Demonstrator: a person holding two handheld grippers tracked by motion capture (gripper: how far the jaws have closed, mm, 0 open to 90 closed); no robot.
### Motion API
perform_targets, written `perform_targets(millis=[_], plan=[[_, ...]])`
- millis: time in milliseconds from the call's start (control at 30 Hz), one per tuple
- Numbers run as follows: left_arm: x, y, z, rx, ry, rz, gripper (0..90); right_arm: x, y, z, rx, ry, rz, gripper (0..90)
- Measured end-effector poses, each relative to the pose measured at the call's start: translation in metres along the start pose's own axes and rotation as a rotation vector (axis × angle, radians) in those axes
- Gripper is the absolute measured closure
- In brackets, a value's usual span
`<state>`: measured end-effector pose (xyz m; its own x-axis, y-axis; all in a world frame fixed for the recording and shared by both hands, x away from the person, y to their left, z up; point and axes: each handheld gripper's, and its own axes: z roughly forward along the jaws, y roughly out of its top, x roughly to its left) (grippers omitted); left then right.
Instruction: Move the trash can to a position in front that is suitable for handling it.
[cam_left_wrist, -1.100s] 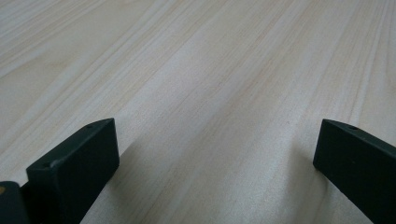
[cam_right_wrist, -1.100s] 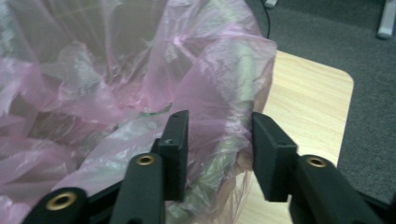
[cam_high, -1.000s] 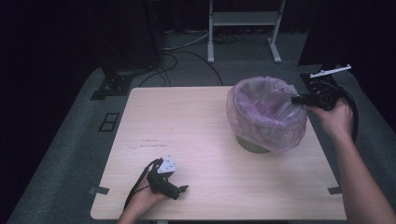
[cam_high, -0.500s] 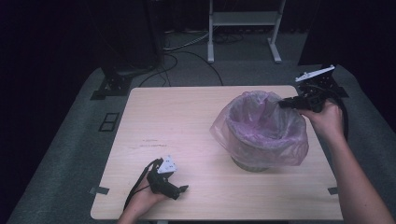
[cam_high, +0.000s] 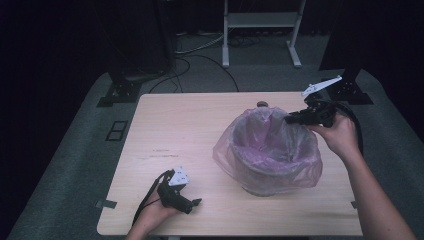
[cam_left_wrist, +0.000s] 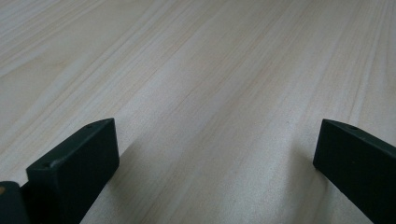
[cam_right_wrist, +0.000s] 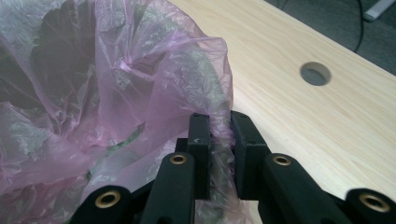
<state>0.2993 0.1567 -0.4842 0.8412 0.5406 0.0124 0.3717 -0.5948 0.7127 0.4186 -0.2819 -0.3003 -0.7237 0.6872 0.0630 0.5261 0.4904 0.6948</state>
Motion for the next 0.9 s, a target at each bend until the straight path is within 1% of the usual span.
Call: perform_targets(millis=[367, 500, 533, 600, 633, 700, 900], plan=[[0.0, 0.0, 0.0, 0.002, -0.002, 0.0, 0.0, 0.04, 0.005, 0.008, 0.013, 0.076, -0.091, 79.4], [0.0, 0.0, 0.0, 0.003, -0.001, 0.001, 0.0, 0.052, 0.008, 0.011, 0.016, 0.09, -0.119, 78.9], [0.0, 0.0, 0.0, 0.003, -0.001, 0.001, 0.0, 0.054, 0.008, 0.012, 0.015, 0.093, -0.123, 78.1], [0.0, 0.0, 0.0, 0.003, -0.001, 0.001, 0.0, 0.056, 0.008, 0.011, 0.0, 0.09, -0.121, 68.6], [0.0, 0.0, 0.0, 0.003, -0.001, 0.001, 0.0, 0.056, 0.008, 0.009, -0.012, 0.086, -0.114, 63.9], [0.0, 0.0, 0.0, 0.003, -0.001, 0.001, 0.0, 0.056, 0.008, 0.002, -0.037, 0.092, -0.103, 61.2], [0.0, 0.0, 0.0, 0.003, -0.001, 0.001, 0.0, 0.057, 0.002, -0.025, -0.092, 0.093, -0.095, 57.7]])
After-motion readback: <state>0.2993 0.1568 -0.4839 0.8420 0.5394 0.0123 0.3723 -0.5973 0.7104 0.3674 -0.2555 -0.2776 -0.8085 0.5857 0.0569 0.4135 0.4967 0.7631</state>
